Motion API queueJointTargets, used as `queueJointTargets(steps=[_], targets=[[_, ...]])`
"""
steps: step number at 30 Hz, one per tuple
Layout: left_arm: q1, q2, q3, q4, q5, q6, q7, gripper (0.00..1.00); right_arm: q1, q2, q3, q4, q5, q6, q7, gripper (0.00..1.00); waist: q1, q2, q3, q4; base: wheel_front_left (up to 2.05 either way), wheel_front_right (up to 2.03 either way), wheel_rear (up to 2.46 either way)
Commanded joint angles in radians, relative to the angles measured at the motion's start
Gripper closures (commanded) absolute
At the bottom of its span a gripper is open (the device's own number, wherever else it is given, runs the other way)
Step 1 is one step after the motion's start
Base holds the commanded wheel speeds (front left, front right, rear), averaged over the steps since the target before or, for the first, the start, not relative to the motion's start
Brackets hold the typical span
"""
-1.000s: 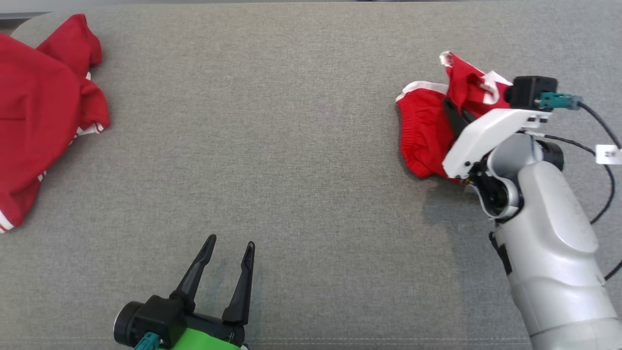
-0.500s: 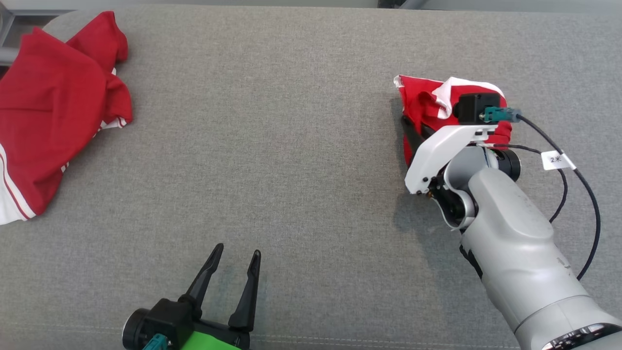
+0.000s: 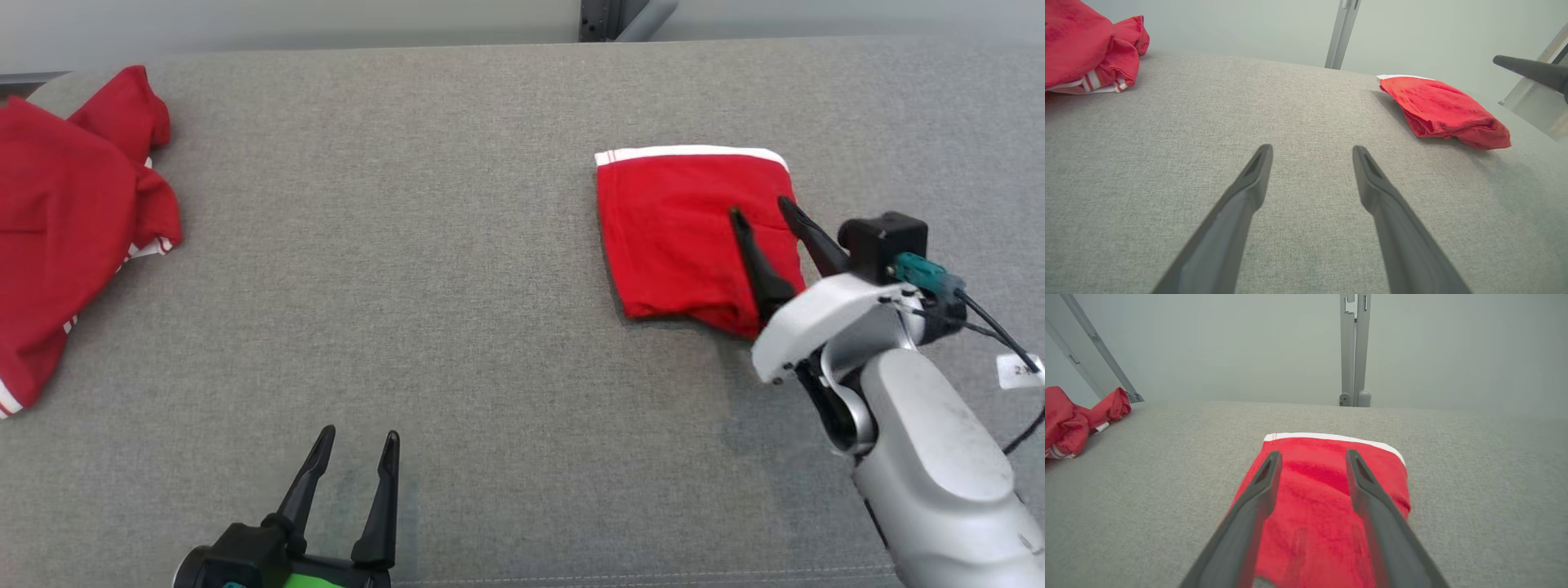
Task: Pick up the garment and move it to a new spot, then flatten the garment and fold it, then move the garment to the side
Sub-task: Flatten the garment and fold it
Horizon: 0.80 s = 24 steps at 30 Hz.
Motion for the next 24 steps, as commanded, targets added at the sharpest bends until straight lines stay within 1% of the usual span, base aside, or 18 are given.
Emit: queueJointTargets(steps=[1,5,8,11,15,18,21,24], targets=[[0.015,-0.003,0.003,-0.006,0.005,-0.001,-0.003,0.0,0.046,-0.023,-0.031,-0.031,-0.045,-0.001,0.005,1.0,0.0,0.0,0.001,-0.009,0.0,0.0,0.0],[0.005,-0.009,0.001,-0.011,0.011,-0.006,-0.003,0.0,0.11,-0.021,-0.119,-0.065,-0.105,0.0,-0.014,1.0,0.0,0.0,0.008,-0.006,0.0,0.0,0.0],[-0.006,-0.011,0.0,-0.01,0.013,-0.007,-0.003,0.0,0.129,-0.007,-0.171,-0.051,-0.158,-0.001,-0.053,1.0,0.0,0.0,0.015,0.002,0.0,0.0,0.0],[-0.017,-0.013,0.0,-0.006,0.015,-0.009,-0.003,0.0,0.117,0.021,-0.191,-0.004,-0.206,0.0,-0.094,1.0,0.0,0.0,0.02,0.011,0.0,0.0,0.0],[-0.028,-0.016,0.003,-0.002,0.015,-0.013,-0.003,0.0,0.075,0.039,-0.205,0.092,-0.27,-0.001,-0.139,1.0,0.0,0.0,0.026,0.024,0.0,0.0,0.0],[-0.032,-0.019,0.001,0.003,0.018,-0.016,-0.003,0.0,0.042,0.059,-0.262,0.15,-0.314,-0.001,-0.178,1.0,0.0,0.0,0.028,0.032,0.0,0.0,0.0],[-0.033,-0.023,0.004,0.004,0.017,-0.016,-0.003,0.0,0.025,0.078,-0.316,0.21,-0.368,-0.001,-0.194,1.0,0.0,0.0,0.03,0.037,0.0,0.0,0.0],[-0.033,-0.026,0.004,0.005,0.017,-0.016,-0.003,0.0,0.013,0.084,-0.329,0.253,-0.404,-0.001,-0.197,1.0,0.0,0.0,0.031,0.041,0.0,0.0,0.0]])
